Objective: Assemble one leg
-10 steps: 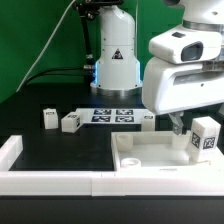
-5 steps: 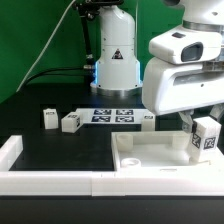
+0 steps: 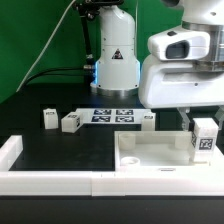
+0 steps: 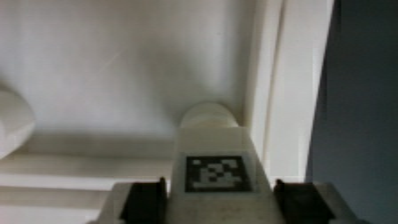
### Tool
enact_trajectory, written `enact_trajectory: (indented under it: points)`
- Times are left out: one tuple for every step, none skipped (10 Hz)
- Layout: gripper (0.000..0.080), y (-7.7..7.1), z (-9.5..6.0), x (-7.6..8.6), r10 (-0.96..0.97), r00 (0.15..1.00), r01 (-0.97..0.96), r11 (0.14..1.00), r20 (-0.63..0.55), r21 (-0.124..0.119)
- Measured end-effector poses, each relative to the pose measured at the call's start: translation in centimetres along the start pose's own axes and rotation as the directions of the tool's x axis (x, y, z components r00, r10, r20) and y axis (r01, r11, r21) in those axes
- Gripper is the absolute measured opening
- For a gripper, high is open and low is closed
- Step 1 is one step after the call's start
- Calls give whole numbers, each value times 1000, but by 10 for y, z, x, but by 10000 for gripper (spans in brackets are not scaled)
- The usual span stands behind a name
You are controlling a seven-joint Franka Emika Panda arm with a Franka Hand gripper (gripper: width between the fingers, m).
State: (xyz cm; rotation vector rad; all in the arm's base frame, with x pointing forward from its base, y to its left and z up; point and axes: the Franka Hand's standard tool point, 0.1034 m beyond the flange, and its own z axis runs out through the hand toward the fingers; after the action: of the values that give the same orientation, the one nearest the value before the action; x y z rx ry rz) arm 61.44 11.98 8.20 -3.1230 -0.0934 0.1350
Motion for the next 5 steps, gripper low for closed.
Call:
enact_trajectory:
  points:
    - [292,0,0,0,58,998,-58,998,-3,3]
    - [292,-2,0,1,230,973,-230,973,-4,15]
    - [292,-3,0,2,375,927,-375,927,-12,25]
    - [292,-5,0,2,506,862,-505,862,-23,38]
    - [292,-6,1,1,645,763,-642,763,-35,74]
